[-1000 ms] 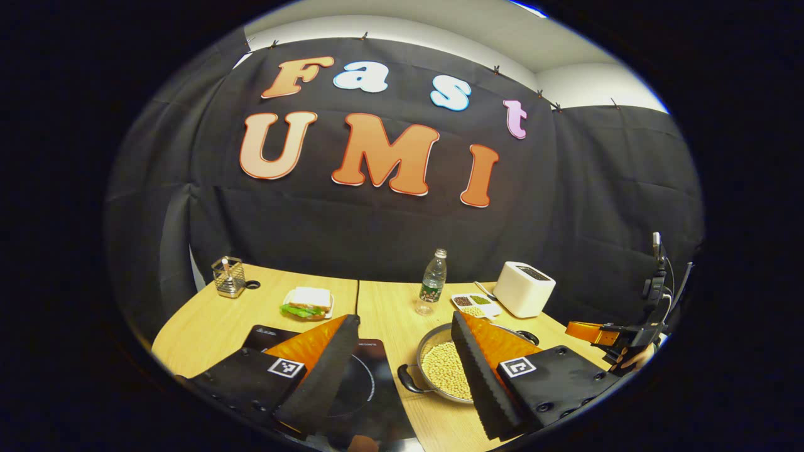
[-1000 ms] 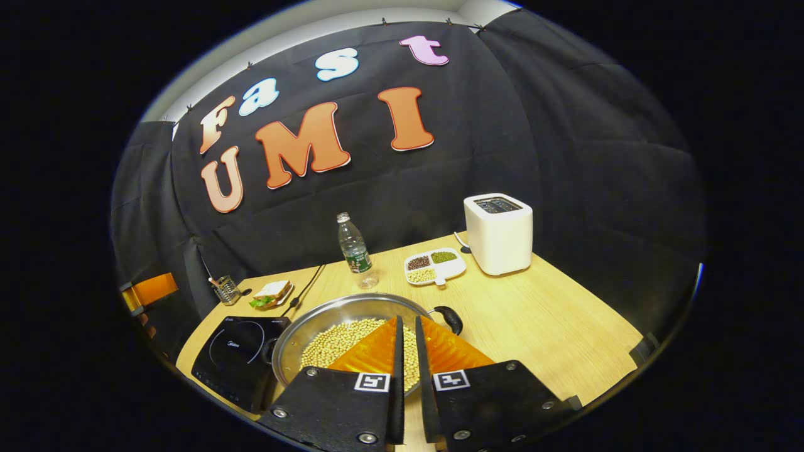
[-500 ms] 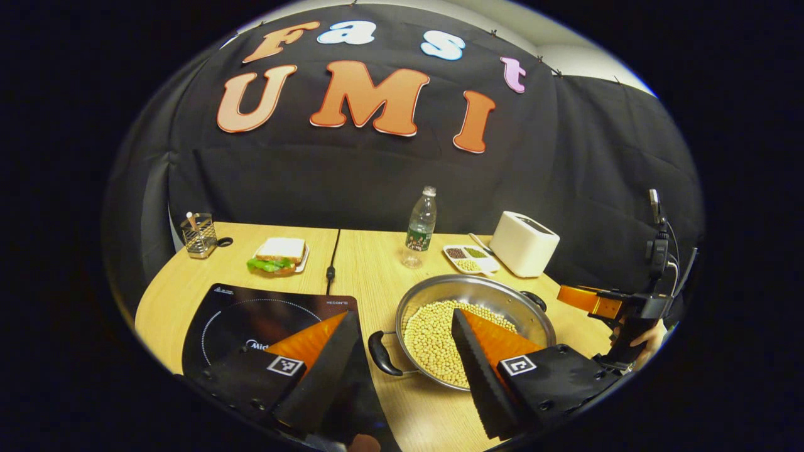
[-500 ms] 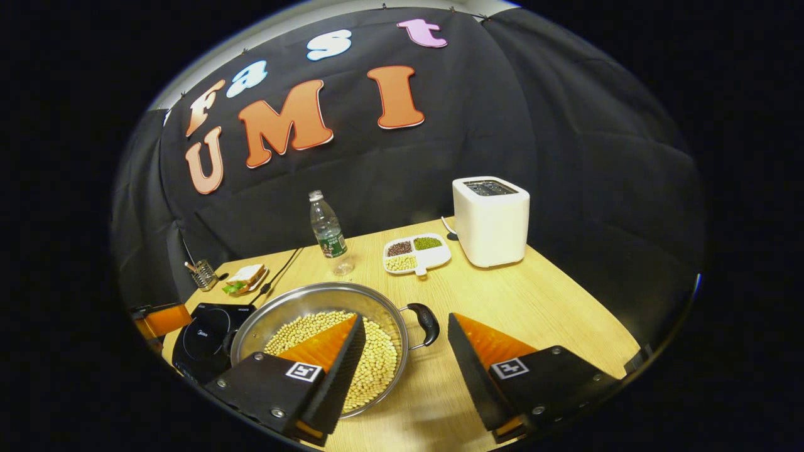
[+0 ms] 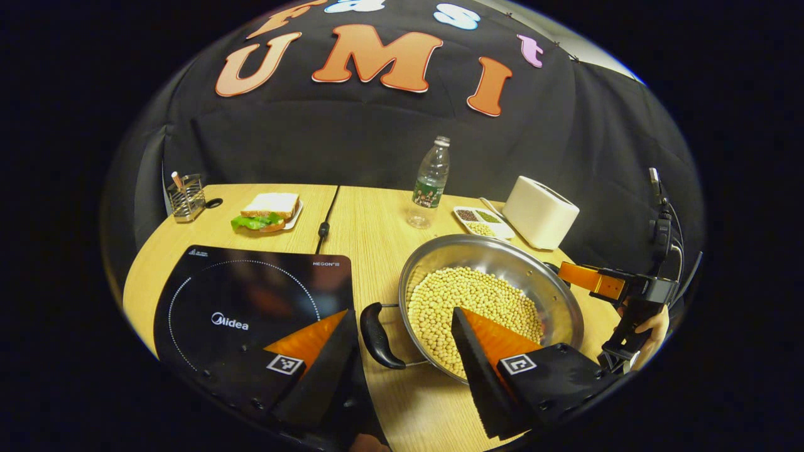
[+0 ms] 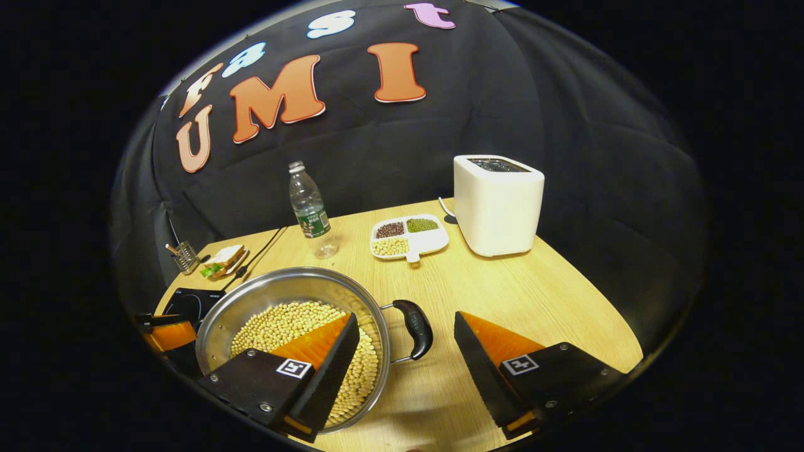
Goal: First push the handle of the pot to place it horizontally, then grasp the pot with both hands and set it on the induction cooktop.
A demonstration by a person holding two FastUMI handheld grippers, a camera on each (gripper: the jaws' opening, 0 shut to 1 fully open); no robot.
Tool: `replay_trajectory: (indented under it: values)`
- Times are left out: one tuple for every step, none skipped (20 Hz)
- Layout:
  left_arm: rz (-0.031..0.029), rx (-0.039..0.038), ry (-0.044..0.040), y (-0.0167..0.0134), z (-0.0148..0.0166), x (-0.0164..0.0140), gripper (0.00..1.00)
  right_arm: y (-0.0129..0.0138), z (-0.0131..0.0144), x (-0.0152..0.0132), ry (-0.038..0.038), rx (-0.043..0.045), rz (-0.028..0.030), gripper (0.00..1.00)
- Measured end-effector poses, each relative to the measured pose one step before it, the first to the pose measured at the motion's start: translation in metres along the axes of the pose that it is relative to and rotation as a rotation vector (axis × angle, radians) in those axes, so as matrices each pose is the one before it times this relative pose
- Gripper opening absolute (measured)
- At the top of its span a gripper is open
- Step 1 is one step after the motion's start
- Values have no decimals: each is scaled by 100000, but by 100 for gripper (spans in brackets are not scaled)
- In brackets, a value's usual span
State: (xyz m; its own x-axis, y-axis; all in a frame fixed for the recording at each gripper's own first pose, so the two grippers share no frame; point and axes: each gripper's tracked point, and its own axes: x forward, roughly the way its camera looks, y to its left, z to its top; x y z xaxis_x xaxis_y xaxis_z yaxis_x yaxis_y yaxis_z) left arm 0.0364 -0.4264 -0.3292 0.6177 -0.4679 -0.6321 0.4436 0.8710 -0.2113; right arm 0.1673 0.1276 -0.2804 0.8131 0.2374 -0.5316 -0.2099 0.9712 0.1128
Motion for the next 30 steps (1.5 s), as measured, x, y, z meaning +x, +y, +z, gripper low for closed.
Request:
replay_trajectory:
  values:
    - [-244,-1177,780,-81,-254,420,98,-62,-232,373,774,-213,-262,95]
    - [510,-947,730,208,-120,301,98,-97,-272,372,1014,-204,-65,95]
    - [1037,-772,744,389,-259,325,98,4,-314,420,1032,-176,295,95]
    - [912,-814,476,277,-172,227,98,-28,-316,333,923,-75,36,95]
    - [236,-987,612,101,-176,406,98,-21,-115,335,491,-24,72,95]
    - [137,-960,1103,-21,-172,152,98,-13,-125,278,599,183,-46,95]
    - [682,727,-1421,114,384,219,98,125,-170,258,627,321,421,95]
    - [-153,433,606,-28,-91,146,97,203,-117,331,539,450,603,95]
    - [-18,1005,28,-128,-18,43,97,219,-136,324,719,368,550,95]
    - [63,891,418,-28,2,128,97,207,-219,112,618,210,794,94]
    - [-484,318,222,-127,-22,246,96,455,-62,185,689,499,1996,91]
    - [-806,-736,23,-282,-133,-4,95,43,-112,367,-452,404,871,72]
    - [610,-888,863,80,-157,-29,89,-55,117,-263,384,-483,469,67]
    - [19,63,-769,-67,169,83,83,-54,-126,-132,1,-467,849,60]
    - [91,-152,415,-49,-104,423,87,-22,62,-142,-244,294,464,62]
    - [39,675,55,-74,-20,202,83,-37,-18,-75,-122,763,-60,60]
    - [295,1514,221,-157,-63,446,83,-70,-7,-62,8,604,-425,55]
    - [565,2812,328,-58,3,532,83,-104,-62,-57,-77,513,-732,58]
    - [1898,3522,1659,-12,-343,420,87,-229,37,-6,-137,706,-901,58]
    - [1042,3877,886,-258,-55,81,86,-356,0,18,-150,771,-646,58]
    - [1520,578,736,-14,143,168,80,-503,-15,-395,-272,1131,-269,58]
    - [965,-2584,69,-204,-140,295,77,-145,-102,-160,-255,923,-266,58]
    - [-216,-2068,-126,42,38,283,74,-219,11,-226,-314,553,-481,58]
    - [-647,-2669,-1566,101,337,-201,71,-136,-140,-41,-226,306,-494,58]
    - [-456,-3396,-944,-170,319,289,63,-59,-58,-239,-16,205,-353,58]
    - [-668,-2295,-233,137,-172,-106,59,2,-107,-141,459,1243,-171,58]
    - [-457,-903,503,-43,206,-140,55,0,-14,-165,623,1755,28,56]
    - [-117,-392,654,9,24,-83,55,29,-129,-178,685,865,69,55]
    - [241,1328,772,53,-175,-75,51,31,-97,-132,444,842,-225,55]
    - [573,931,503,134,-42,-28,51,163,-117,-124,554,479,46,55]
